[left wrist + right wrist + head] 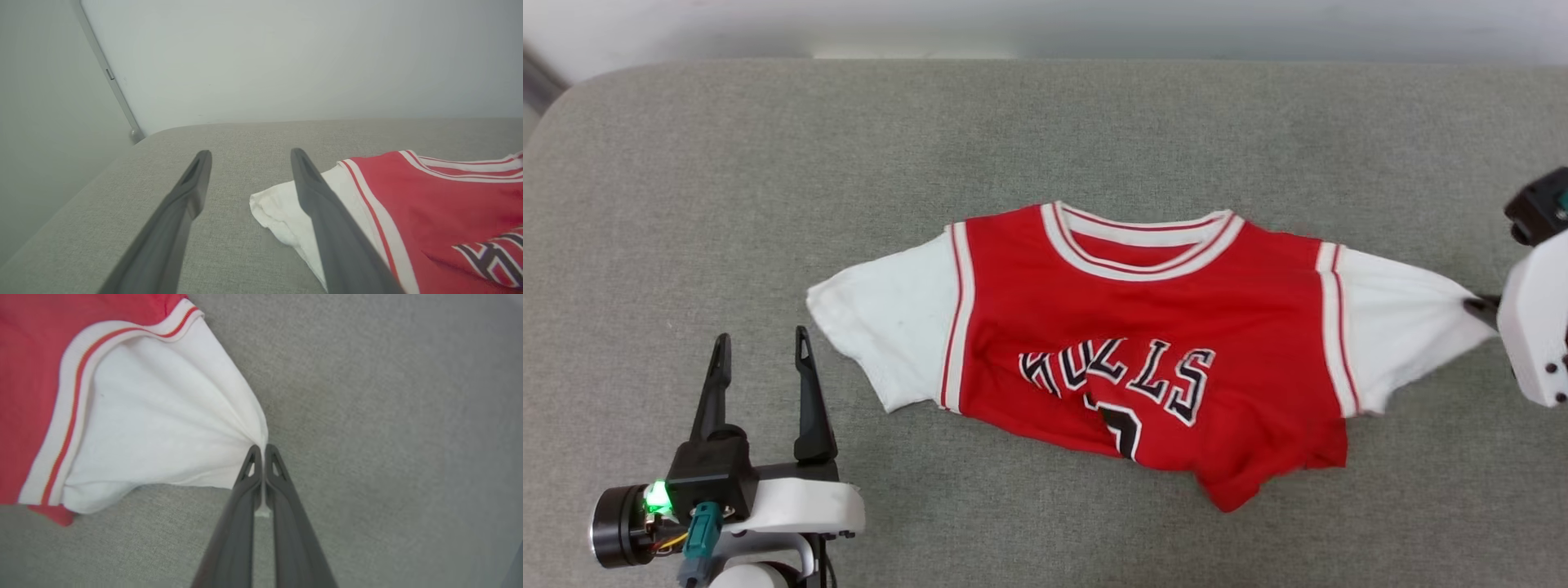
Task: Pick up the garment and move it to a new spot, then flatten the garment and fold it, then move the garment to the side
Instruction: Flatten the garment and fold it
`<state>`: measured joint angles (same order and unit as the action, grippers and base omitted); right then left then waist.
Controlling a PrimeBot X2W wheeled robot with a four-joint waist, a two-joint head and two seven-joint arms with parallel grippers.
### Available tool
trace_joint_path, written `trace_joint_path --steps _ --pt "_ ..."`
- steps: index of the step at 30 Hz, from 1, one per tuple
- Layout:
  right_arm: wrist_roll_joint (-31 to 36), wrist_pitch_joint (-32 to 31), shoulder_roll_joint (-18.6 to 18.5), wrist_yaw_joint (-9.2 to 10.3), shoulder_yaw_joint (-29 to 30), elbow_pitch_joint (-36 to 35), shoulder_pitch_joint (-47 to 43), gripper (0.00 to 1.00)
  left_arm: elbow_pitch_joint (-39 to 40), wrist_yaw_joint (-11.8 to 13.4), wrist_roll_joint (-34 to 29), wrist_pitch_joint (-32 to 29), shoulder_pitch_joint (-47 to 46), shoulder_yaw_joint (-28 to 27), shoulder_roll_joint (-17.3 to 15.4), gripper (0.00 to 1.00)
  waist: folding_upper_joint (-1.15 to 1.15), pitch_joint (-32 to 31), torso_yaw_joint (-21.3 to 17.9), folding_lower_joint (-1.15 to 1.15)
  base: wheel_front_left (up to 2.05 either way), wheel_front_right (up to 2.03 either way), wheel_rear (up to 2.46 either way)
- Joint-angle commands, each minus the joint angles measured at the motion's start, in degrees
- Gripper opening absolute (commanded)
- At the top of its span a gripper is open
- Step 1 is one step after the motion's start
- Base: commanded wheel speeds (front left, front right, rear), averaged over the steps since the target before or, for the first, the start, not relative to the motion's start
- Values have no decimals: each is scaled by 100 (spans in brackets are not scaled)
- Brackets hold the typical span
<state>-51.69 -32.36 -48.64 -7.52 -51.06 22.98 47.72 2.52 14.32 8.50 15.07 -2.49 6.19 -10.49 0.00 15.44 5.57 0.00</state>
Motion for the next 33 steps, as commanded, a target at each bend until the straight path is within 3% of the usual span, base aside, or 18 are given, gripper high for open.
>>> trace_joint_path --steps 1,11,12,13,14,20,24,29,33 --pt "-85 -61 -37 5 38 115 -201 0 -13 -61 -72 15 77 -69 28 100 0 43 -16 0 0 0 0" --pt "-140 84 627 5 228 1300 -650 0 -188 -316 -259 15 -124 -232 151 100 0 155 -47 0 0 0 0" --pt "-100 213 645 5 261 1300 -630 8 -216 -329 -276 15 -136 -251 140 100 0 123 -61 0 0 0 0" --pt "-56 387 633 5 316 1288 -587 89 -248 -360 -282 15 -145 -273 120 100 0 85 -76 0 0 0 0" --pt "-18 543 594 5 365 1281 -553 100 -287 -371 -277 15 -163 -309 103 100 0 43 -93 0 0 0 0" --pt "278 1530 414 5 653 1024 -460 100 -478 -532 -298 15 -312 -440 -74 100 0 -153 -214 0 0 0 0" --pt "599 2562 451 6 1103 768 -495 100 -708 -686 -316 6 -575 -489 -327 100 0 -214 -335 0 0 0 0" --pt "1290 3793 800 7 1914 577 -678 100 -924 -982 -258 -379 -1149 -451 -655 100 0 -196 -471 0 0 0 0" --pt "1969 4506 1329 5 2760 396 -1039 100 -1110 -1262 -137 -861 -1702 -439 -904 100 0 -153 -553 0 0 0 0"
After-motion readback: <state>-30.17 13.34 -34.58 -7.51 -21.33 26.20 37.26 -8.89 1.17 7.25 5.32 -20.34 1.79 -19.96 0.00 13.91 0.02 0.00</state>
